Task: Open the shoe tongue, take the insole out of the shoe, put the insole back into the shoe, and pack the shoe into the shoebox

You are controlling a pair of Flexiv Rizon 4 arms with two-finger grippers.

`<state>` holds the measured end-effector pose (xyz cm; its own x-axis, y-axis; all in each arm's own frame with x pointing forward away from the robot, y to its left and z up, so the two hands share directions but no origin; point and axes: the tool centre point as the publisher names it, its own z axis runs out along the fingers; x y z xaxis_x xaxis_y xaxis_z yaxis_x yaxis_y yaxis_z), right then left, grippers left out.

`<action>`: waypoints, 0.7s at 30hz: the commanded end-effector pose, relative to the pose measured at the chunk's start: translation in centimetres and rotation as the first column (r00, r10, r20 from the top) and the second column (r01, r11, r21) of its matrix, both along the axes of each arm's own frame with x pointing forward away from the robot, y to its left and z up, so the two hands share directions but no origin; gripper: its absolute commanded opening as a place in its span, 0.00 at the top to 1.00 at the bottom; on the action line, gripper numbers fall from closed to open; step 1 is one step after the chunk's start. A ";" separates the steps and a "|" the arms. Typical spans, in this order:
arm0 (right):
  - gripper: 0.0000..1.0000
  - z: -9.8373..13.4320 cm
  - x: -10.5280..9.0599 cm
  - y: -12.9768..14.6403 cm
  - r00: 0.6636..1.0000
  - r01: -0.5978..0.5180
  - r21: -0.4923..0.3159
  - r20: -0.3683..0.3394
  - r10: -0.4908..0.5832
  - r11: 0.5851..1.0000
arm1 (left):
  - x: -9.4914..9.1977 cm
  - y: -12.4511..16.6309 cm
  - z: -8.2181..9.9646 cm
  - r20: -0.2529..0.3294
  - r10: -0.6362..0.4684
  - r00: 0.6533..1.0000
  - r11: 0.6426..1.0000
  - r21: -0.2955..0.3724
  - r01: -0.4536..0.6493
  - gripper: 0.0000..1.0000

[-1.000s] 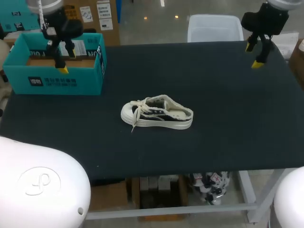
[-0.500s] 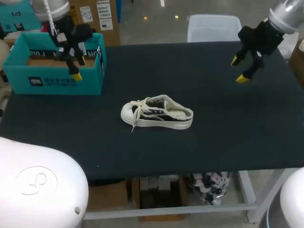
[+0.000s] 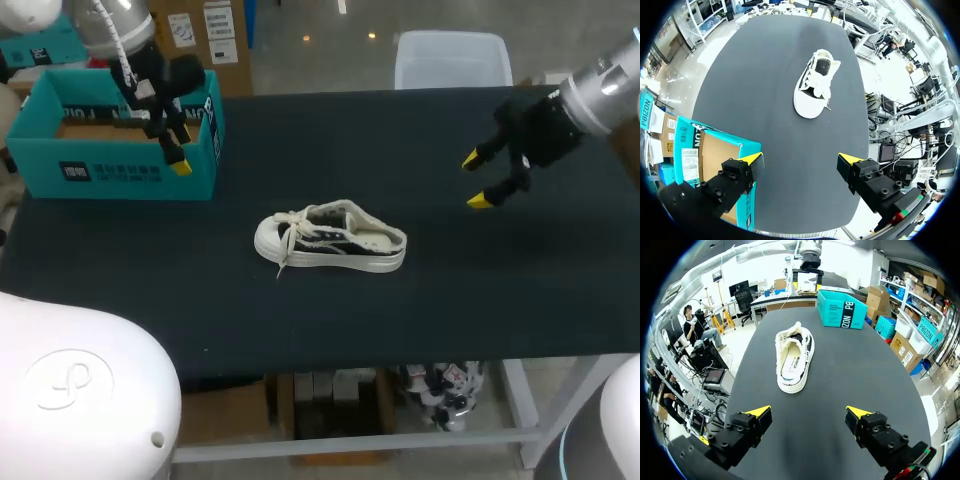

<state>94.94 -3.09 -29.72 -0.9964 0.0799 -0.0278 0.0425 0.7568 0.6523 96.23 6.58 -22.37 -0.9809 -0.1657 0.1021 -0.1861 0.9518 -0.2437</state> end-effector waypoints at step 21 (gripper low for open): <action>0.00 -4.0 -2.9 5.6 0.995 0.063 0.047 0.071 -0.066 0.997 | 0.3 -6.1 -1.9 0.049 0.585 0.810 0.808 0.049 -0.587 0.00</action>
<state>92.38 2.24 -33.29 -0.9896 0.1241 -0.0728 0.0398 0.7225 0.6902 96.98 0.31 -24.91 -0.7755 -0.6274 0.0699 -0.6270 0.7527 -0.2006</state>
